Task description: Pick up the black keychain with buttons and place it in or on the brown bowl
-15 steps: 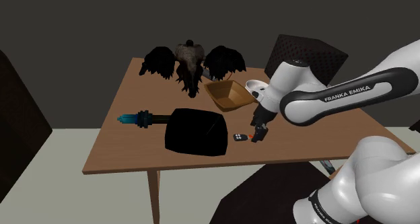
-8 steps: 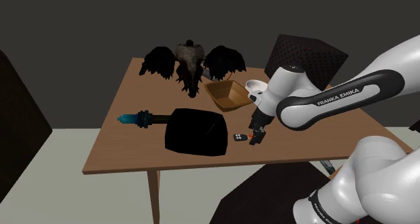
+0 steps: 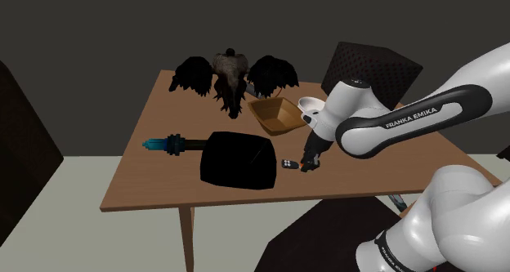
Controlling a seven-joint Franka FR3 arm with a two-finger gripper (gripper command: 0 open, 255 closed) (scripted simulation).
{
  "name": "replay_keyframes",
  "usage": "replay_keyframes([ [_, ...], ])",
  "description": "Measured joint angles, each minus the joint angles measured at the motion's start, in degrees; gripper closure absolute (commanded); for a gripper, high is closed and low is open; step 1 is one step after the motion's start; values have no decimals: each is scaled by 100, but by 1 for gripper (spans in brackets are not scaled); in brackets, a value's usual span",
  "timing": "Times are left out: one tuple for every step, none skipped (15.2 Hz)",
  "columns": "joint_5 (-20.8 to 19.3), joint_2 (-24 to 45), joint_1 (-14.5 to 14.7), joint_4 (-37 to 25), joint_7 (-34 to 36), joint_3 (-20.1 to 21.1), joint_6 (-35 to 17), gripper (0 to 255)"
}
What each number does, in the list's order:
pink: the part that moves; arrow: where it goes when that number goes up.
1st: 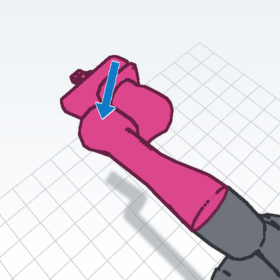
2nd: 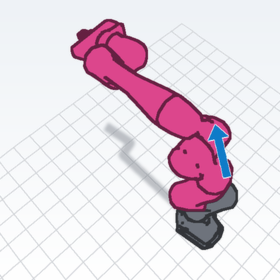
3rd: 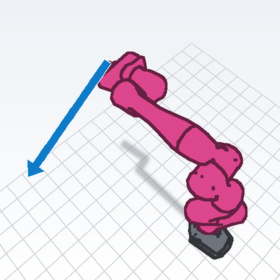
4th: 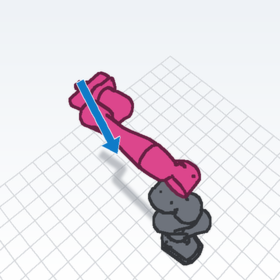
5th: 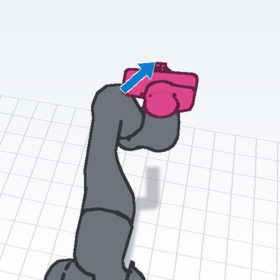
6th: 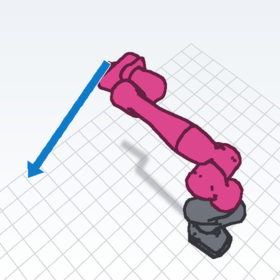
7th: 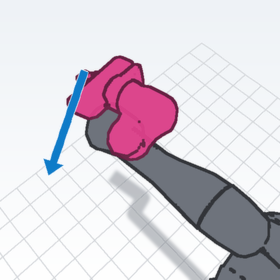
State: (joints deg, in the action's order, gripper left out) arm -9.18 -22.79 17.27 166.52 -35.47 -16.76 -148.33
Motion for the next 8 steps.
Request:
replay_keyframes([
  [-2, 0, -2, 1, 2, 0, -3, 255],
  [-3, 0, -3, 2, 2, -1, -9, 255],
  [-2, 4, -3, 0, -1, -4, -10, 255],
  [-2, 5, -3, -1, -1, -5, -9, 255],
  [1, 8, -2, -5, -3, -4, -5, 255],
  [-6, -36, -13, -18, 2, 2, 55, 255],
  [-5, -69, -18, -44, 1, 5, 119, 255],
  [-9, -149, -23, -57, 20, 26, 213, 255],
])
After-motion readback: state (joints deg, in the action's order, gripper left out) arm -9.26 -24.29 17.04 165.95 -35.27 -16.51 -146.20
